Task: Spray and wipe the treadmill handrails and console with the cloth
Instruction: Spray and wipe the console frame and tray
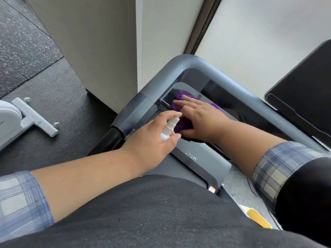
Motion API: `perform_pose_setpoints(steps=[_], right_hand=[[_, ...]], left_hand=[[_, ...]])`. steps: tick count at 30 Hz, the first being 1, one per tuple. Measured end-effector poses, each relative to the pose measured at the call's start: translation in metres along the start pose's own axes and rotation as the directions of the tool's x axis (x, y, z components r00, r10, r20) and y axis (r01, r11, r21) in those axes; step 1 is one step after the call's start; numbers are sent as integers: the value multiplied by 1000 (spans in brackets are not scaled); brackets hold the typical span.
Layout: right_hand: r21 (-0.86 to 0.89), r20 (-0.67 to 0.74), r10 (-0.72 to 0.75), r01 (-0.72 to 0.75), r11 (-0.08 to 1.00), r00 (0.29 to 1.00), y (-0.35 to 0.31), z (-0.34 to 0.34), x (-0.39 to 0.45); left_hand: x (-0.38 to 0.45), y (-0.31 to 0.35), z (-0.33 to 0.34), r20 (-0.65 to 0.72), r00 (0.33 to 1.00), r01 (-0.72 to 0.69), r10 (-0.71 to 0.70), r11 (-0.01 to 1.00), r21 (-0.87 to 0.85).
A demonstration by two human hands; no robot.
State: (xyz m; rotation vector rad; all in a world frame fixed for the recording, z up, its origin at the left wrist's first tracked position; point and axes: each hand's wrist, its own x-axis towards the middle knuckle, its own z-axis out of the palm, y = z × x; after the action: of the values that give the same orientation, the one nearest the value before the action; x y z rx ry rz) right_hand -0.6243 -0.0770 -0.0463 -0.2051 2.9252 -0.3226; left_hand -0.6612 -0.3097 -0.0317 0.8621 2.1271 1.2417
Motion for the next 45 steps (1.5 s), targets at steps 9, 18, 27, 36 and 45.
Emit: perform_pose_setpoints(steps=[9, 18, 27, 36, 45], right_hand=[[0, -75, 335, -336, 942, 939, -15, -1, 49], [52, -1, 319, -318, 947, 948, -4, -3, 8], [-271, -72, 498, -498, 824, 864, -30, 7, 41], [-157, -10, 498, -493, 856, 867, -13, 21, -25], [-66, -81, 637, -642, 764, 766, 26, 38, -180]], left_hand=[[-7, -9, -7, -22, 1000, 15, -14, 1000, 20], [-1, 0, -4, 8, 1000, -16, 16, 999, 33], [4, 8, 11, 38, 997, -64, 61, 992, 106], [13, 35, 56, 148, 978, -169, 148, 976, 139], [12, 85, 142, 303, 929, -266, 211, 951, 154]])
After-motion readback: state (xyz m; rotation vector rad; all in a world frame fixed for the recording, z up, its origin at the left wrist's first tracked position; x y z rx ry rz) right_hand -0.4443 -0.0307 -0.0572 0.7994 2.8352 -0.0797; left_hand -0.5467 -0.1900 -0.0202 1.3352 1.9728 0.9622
